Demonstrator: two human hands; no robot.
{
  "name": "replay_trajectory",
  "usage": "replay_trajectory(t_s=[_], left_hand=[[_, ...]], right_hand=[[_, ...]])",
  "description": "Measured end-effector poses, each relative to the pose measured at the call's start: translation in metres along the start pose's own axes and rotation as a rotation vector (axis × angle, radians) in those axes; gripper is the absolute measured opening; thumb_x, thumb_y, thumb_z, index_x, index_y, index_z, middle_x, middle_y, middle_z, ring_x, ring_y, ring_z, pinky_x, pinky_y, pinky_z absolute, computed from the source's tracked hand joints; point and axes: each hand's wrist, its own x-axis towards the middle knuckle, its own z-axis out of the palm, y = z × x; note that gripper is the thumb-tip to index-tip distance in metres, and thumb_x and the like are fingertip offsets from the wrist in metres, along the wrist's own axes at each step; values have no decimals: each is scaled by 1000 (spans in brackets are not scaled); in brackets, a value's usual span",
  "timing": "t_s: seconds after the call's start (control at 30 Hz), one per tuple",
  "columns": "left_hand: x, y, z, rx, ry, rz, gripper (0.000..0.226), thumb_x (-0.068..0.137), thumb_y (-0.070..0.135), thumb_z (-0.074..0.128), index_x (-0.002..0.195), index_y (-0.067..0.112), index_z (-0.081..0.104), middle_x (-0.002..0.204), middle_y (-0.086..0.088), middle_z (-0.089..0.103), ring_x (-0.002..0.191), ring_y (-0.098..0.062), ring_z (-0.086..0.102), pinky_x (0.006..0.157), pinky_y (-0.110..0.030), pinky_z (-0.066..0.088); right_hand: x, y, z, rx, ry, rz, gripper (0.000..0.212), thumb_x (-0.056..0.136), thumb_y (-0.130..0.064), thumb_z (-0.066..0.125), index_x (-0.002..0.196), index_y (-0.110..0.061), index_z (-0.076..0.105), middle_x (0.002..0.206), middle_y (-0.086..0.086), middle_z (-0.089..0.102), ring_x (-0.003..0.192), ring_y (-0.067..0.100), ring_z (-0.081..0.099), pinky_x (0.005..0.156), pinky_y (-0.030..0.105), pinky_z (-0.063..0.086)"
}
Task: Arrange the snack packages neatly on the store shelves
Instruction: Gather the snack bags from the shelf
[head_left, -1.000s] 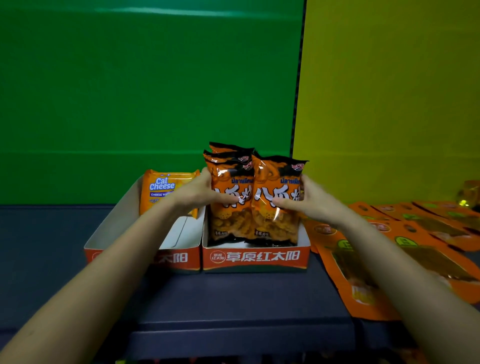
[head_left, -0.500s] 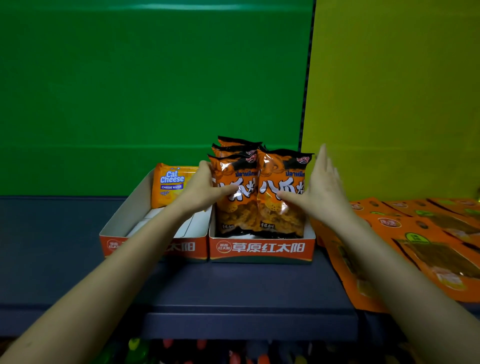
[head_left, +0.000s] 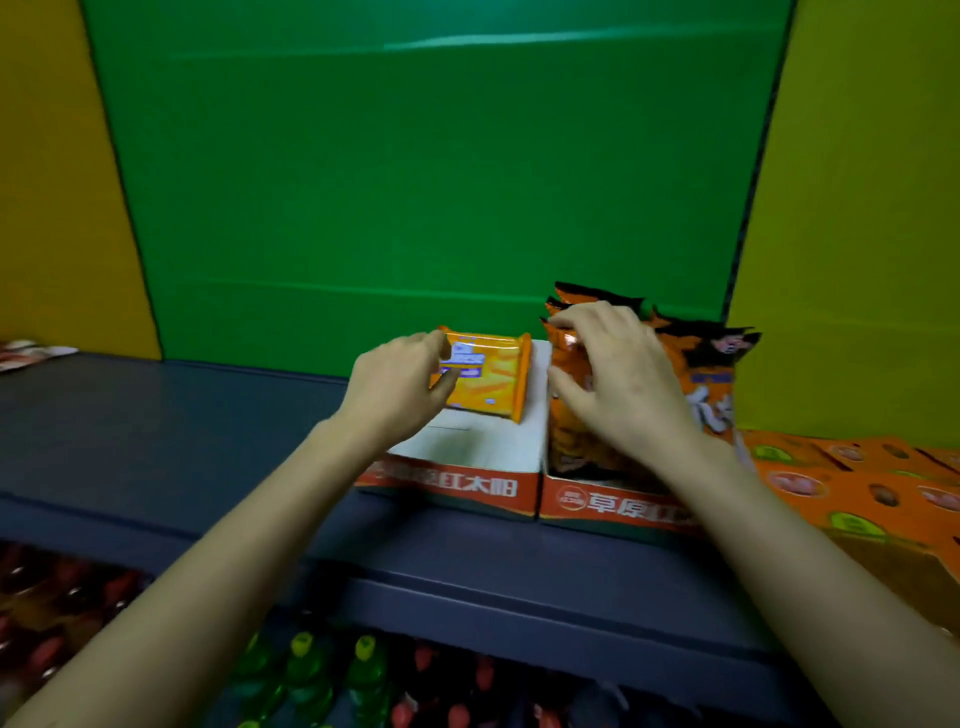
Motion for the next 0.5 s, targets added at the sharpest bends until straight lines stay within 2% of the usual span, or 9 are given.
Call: replay_trajectory(t_s=[0.07, 0.17, 0.33, 0.5], left_hand=[[-14, -30, -12, 59, -13, -36, 27, 93, 36, 46, 107, 15, 55, 110, -3, 64, 104, -28, 57, 70, -32, 39], [-39, -83, -31, 112, -42, -100, 27, 93, 36, 46, 108, 16, 55, 113, -2, 64, 106, -27, 58, 76, -34, 43], [-88, -177, -68, 218, -74, -187, 27, 94, 36, 45, 107, 15, 55, 112, -1, 63, 108, -24, 56, 76, -32, 44], [-139, -269, -111, 314, -145, -281, 29, 93, 38, 46, 111, 16, 54, 116, -1, 61, 112, -24, 54, 77, -32, 41]], right_hand=[[12, -29, 13, 42, -3, -50, 40, 77, -30, 51, 112, -14, 60, 112, 5, 61, 106, 28, 55, 88, 36, 39], [27, -81, 37, 143, -85, -105, 32, 85, -27, 53, 115, -19, 58, 114, 0, 59, 109, 22, 53, 88, 35, 42], [44, -179, 81, 248, -241, -203, 32, 89, -31, 53, 119, -21, 56, 119, -1, 60, 116, 20, 53, 94, 37, 44], [62, -286, 118, 325, -333, -255, 33, 91, -35, 52, 122, -26, 53, 121, -9, 60, 114, 14, 55, 90, 34, 48]])
